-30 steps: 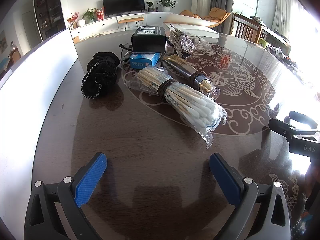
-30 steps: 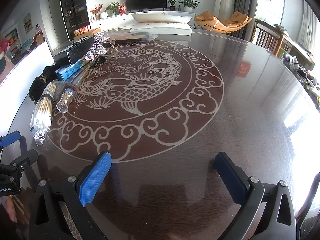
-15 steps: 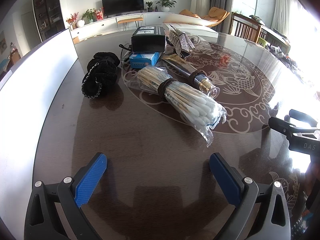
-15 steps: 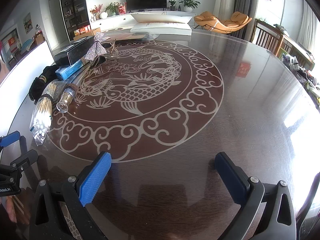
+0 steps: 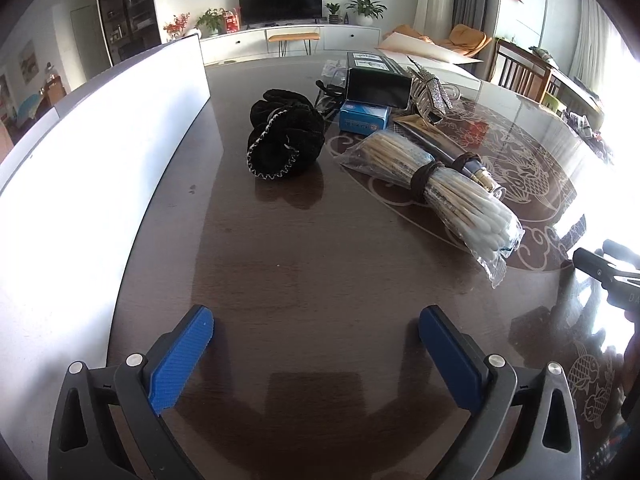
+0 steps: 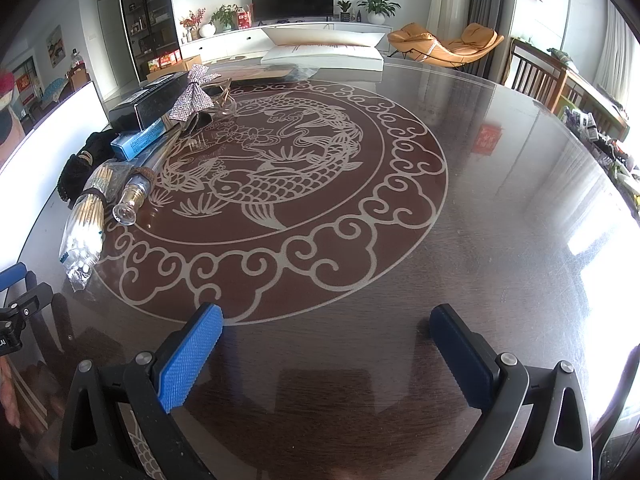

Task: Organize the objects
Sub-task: 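Return both tools to the table, then pull the gold cosmetic tube out with the right tool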

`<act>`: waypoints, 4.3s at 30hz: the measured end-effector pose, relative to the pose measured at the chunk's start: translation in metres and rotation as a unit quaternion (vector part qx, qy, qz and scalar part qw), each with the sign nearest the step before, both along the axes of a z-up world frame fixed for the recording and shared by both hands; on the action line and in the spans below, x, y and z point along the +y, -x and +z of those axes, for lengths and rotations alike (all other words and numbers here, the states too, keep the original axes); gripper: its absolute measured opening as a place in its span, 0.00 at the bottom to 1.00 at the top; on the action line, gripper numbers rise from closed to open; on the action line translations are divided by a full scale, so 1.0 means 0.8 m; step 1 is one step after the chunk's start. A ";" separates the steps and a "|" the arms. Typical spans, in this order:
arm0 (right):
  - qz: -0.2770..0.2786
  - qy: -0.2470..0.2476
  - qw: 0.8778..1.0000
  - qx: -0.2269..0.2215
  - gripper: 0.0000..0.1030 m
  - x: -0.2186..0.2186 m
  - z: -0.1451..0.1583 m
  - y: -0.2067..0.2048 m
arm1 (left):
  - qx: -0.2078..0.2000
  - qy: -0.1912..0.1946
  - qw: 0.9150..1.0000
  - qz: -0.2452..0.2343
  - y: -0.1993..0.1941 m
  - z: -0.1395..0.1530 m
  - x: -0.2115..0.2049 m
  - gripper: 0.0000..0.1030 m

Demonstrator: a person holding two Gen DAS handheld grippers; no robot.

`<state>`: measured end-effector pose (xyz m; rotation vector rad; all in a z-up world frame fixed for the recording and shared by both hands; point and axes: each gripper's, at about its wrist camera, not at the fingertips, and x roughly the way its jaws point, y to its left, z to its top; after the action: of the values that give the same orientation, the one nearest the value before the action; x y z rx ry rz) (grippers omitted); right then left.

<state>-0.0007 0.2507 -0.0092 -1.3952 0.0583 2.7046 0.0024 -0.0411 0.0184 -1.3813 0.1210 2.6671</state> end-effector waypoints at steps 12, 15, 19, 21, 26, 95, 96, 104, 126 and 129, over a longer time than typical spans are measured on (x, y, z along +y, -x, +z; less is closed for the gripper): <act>0.110 0.089 0.990 0.012 0.77 -0.107 0.044 0.122 | 0.000 -0.001 1.000 0.000 0.000 0.000 0.000 1.00; 0.123 0.069 0.990 -0.022 0.64 -0.139 0.028 0.160 | 0.000 -0.001 1.000 0.000 0.000 -0.001 -0.001 1.00; 0.164 -0.005 0.986 -0.035 0.30 -0.172 0.013 0.167 | 0.000 -0.001 1.000 0.000 0.000 -0.001 0.000 1.00; 0.174 -0.017 0.984 -0.027 0.27 -0.173 0.015 0.152 | 0.000 -0.001 1.000 0.000 0.000 -0.001 0.000 1.00; 0.149 -0.005 0.989 -0.002 0.27 -0.127 0.014 0.105 | 0.000 -0.001 1.000 0.000 0.000 -0.001 0.000 1.00; 0.068 -0.001 0.998 0.000 1.00 -0.015 0.001 0.035 | -0.009 -0.034 0.999 -0.012 0.060 0.009 0.083 0.28; 0.068 -0.001 0.998 0.000 1.00 -0.015 0.001 0.035 | -0.010 -0.032 0.999 -0.022 0.046 0.009 0.080 0.28; 0.068 0.000 0.998 0.000 1.00 -0.015 0.001 0.035 | 0.003 0.011 0.997 -0.071 0.007 0.004 0.086 0.79; 0.069 0.000 0.998 0.000 1.00 -0.014 0.000 0.035 | 0.000 -0.002 0.998 -0.058 0.024 -0.008 0.081 1.00; 0.069 0.000 0.998 0.000 1.00 -0.014 0.000 0.035 | 0.000 -0.002 0.998 -0.057 0.024 -0.008 0.080 1.00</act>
<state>-0.0288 0.2393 -0.0094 -1.4495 -0.0400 2.8138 -0.0172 0.0231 0.0122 -1.3297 0.1889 2.5727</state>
